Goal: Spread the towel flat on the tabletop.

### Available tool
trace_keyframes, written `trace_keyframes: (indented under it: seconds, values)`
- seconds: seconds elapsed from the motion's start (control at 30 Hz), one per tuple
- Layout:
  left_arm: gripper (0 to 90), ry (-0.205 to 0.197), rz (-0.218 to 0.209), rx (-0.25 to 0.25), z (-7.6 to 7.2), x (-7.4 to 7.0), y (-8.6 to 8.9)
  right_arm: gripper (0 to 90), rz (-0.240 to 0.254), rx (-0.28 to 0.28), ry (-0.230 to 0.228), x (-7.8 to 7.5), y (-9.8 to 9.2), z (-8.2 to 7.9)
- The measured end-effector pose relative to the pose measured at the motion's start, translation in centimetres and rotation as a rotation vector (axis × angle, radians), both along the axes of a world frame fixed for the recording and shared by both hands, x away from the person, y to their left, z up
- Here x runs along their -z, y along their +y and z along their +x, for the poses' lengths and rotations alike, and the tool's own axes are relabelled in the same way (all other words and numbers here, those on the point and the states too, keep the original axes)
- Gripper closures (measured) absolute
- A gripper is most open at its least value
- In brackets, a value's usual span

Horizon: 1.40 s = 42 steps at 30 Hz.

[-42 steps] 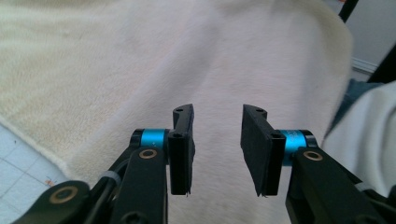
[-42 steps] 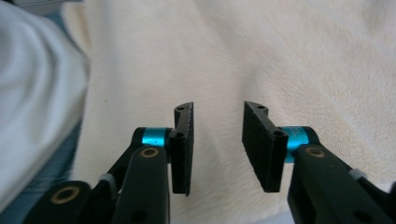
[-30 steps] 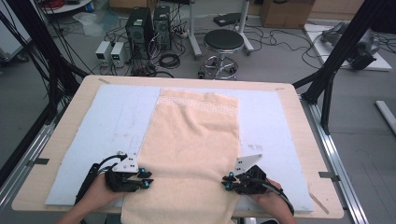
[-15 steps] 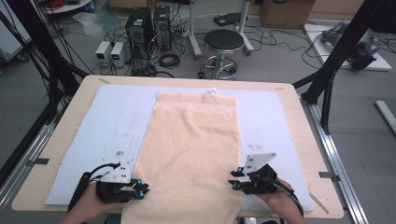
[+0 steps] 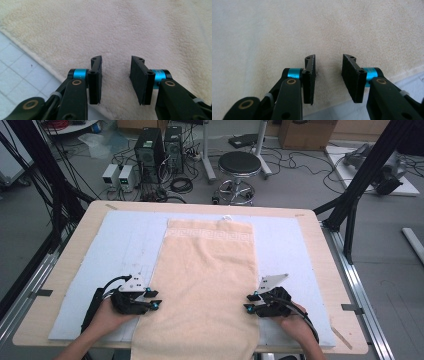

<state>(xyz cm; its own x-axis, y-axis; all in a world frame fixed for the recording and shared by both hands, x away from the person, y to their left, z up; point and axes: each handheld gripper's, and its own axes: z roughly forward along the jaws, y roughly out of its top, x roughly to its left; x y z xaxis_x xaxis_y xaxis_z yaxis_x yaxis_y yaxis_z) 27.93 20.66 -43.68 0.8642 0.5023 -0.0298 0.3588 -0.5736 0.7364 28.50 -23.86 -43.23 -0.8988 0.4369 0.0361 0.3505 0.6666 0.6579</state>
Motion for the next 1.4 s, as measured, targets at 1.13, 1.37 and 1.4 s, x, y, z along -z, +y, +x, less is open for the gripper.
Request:
trace_keyframes:
  seconds: [1.13,1.37,1.4]
  values:
    - [62.9,-0.011,0.024,-0.025,-1.4,0.0,1.8,55.4,-0.025,-0.021,-0.032,0.0,2.2,-1.4]
    - [63.0,-0.010,0.032,-0.022,-1.9,0.0,2.0,59.5,-0.017,-0.033,-0.018,0.0,1.8,-2.7]
    - [63.0,-0.005,0.026,-0.023,-1.9,0.0,2.0,59.7,-0.015,-0.033,-0.018,0.0,1.7,-2.8]
